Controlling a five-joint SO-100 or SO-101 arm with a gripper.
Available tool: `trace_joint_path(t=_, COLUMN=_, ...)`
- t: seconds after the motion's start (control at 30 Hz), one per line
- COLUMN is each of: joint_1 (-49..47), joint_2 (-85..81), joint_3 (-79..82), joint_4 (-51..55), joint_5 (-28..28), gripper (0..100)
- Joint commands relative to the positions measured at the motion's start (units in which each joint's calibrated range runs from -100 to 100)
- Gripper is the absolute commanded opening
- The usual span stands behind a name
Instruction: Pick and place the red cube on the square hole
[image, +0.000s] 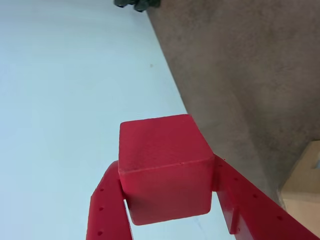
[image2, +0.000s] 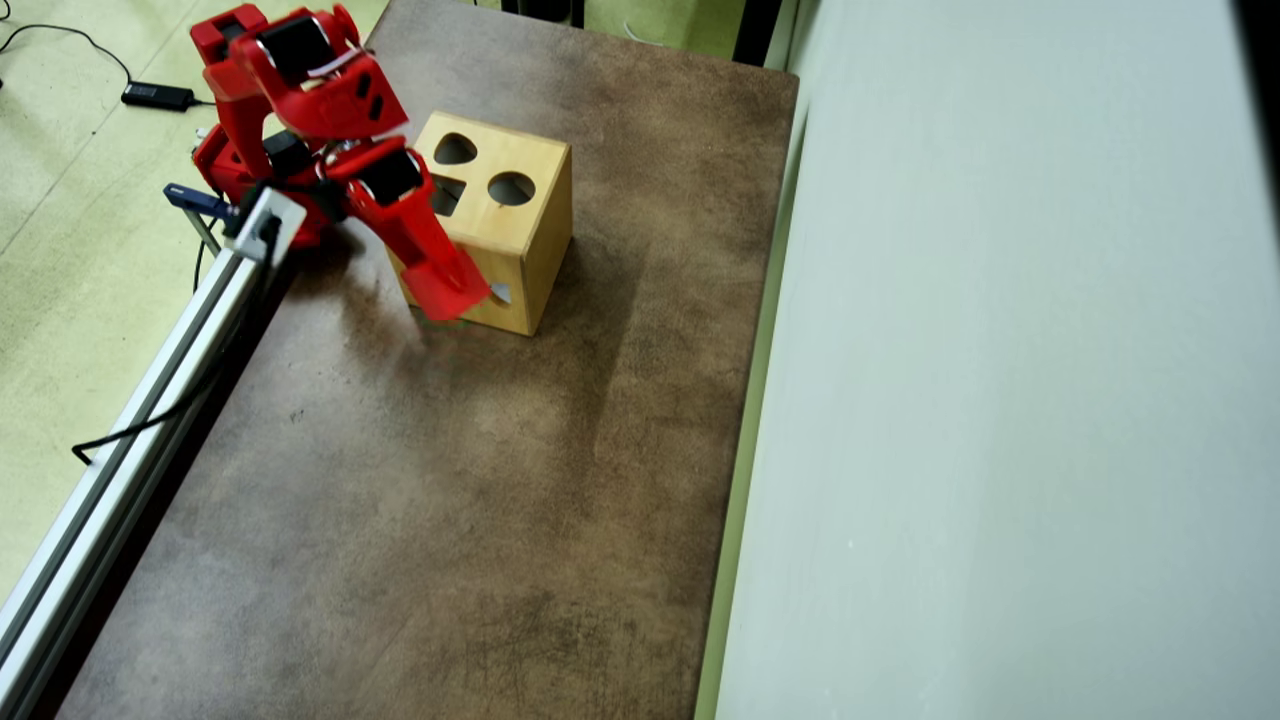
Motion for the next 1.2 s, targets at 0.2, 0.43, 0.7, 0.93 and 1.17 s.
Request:
trace_joint_path(t=0.2, joint_1=-0.9, joint_2=-10.0, joint_3=-1.1, joint_4=0.2, joint_5=0.0, gripper=21)
trace_joint_path(t=0.43, joint_1=-7.0, joint_2=-12.5, joint_3=-1.8, joint_4=10.2, joint_5=0.2, gripper=21)
trace_joint_path(t=0.7, joint_1=-17.6, joint_2=-15.0, joint_3=-0.8, joint_4=19.2, joint_5=-0.1, gripper=21)
trace_joint_path(t=0.93, joint_1=-18.4, joint_2=-14.2, joint_3=-0.7, joint_4=19.2, joint_5=-0.2, gripper=21)
trace_joint_path(t=1.17, joint_1=-26.3, joint_2=-14.8, joint_3=7.5, joint_4=19.2, joint_5=-0.2, gripper=21)
